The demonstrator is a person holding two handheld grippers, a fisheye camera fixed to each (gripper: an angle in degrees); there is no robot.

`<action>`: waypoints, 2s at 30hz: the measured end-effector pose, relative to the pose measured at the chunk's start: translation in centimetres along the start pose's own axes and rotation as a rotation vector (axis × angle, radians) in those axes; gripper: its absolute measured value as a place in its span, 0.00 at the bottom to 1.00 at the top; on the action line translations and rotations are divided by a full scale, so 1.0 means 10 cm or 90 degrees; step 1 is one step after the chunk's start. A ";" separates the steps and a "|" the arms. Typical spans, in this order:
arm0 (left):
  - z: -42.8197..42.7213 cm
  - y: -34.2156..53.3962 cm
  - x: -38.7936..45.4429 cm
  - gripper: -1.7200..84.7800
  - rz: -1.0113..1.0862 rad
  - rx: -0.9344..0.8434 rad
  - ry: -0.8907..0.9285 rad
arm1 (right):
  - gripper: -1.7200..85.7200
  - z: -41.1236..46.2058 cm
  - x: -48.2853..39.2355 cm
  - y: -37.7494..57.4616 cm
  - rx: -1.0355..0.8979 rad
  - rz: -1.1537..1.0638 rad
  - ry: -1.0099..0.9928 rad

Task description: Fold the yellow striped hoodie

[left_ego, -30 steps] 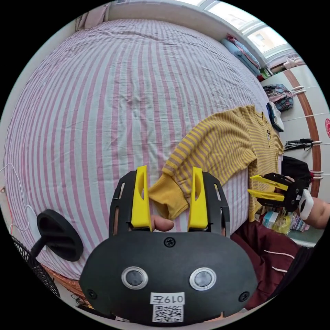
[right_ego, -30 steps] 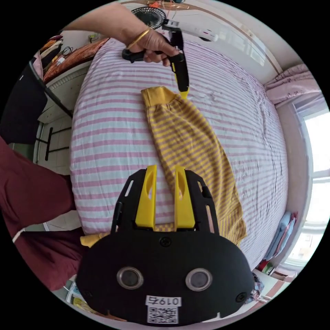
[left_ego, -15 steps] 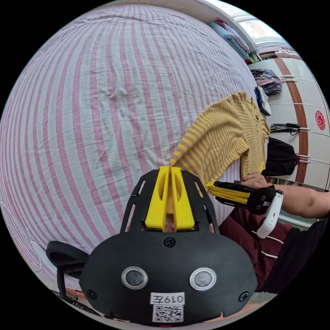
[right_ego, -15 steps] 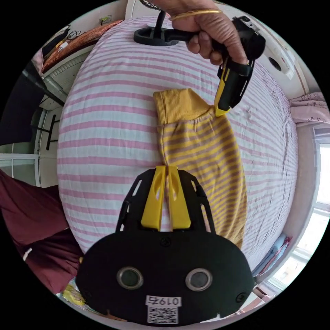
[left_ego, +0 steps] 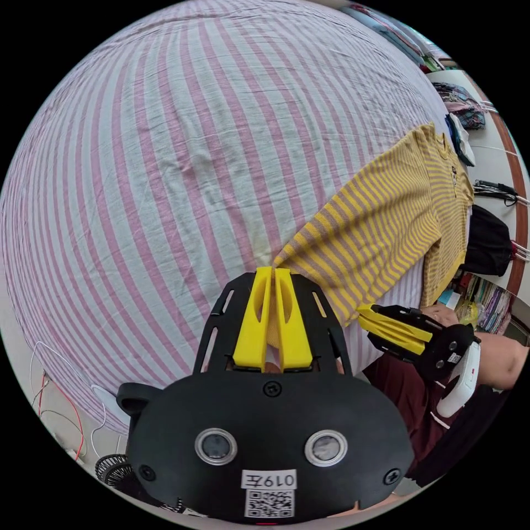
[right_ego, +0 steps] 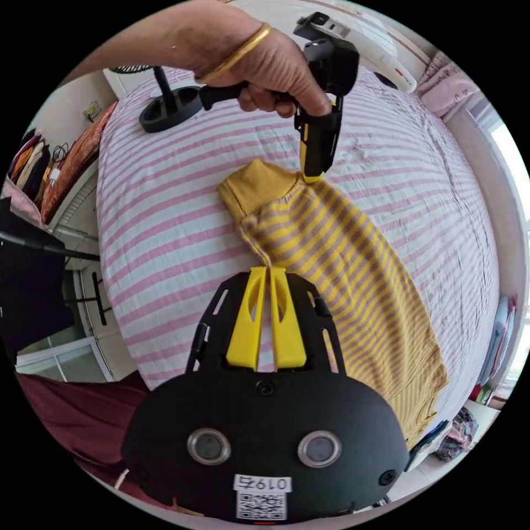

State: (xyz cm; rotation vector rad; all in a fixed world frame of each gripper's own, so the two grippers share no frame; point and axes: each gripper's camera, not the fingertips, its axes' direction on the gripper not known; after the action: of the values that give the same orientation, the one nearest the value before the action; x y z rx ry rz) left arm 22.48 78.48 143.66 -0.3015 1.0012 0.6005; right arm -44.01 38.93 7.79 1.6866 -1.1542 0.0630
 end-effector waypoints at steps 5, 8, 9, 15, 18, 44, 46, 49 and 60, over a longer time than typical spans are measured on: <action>-0.28 0.00 0.19 0.03 0.003 -0.008 -0.038 | 0.02 0.19 0.11 0.35 -0.024 0.016 -0.034; -0.52 0.07 0.28 0.03 -0.021 0.013 -0.045 | 0.03 0.17 0.09 0.66 -0.012 0.006 -0.037; -0.55 0.08 0.29 0.03 -0.028 0.010 -0.045 | 0.04 0.15 0.09 0.76 -0.008 0.009 -0.038; -0.50 0.03 0.22 0.03 -0.059 -0.045 0.015 | 0.15 0.11 0.01 1.11 -0.035 -0.025 -0.064; -0.62 0.08 0.11 0.03 -0.053 -0.047 0.078 | 0.16 -0.07 -0.03 1.35 -0.042 -0.031 -0.099; -0.82 -0.38 2.01 0.08 0.217 0.107 -0.013 | 0.12 -0.79 0.27 3.15 -0.052 0.022 0.049; -0.77 -0.52 2.10 0.09 0.204 0.122 -0.023 | 0.13 -0.86 0.08 3.16 -0.052 -0.036 0.068; -0.72 -0.65 2.11 0.09 0.233 0.108 0.013 | 0.14 -0.94 -0.27 3.23 -0.049 -0.136 0.121; -0.34 -1.01 2.16 0.03 0.305 0.011 -0.057 | 0.02 -1.04 -0.75 3.07 -0.085 -0.221 0.181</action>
State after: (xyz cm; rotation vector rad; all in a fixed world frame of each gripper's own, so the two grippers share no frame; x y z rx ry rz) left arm 34.70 75.87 123.11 -0.0133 0.9960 1.0285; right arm -64.84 51.90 30.27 1.6724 -0.6319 0.0075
